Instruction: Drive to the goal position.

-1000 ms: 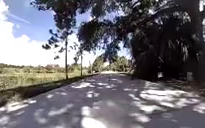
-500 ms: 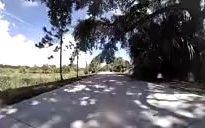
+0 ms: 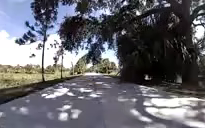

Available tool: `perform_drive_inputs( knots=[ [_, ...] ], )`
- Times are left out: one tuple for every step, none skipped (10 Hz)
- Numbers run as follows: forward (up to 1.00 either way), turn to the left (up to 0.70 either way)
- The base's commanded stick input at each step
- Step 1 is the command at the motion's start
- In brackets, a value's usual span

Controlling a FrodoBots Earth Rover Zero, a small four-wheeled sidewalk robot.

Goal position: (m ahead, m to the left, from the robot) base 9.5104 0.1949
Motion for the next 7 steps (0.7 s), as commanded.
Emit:
perform_drive_inputs(
  knots=[
    [0.85,0.00],
    [0.85,0.00],
    [0.85,0.00],
    [0.85,0.00],
    [0.85,0.00],
    [0.85,0.00],
    [0.85,0.00]
  ],
)
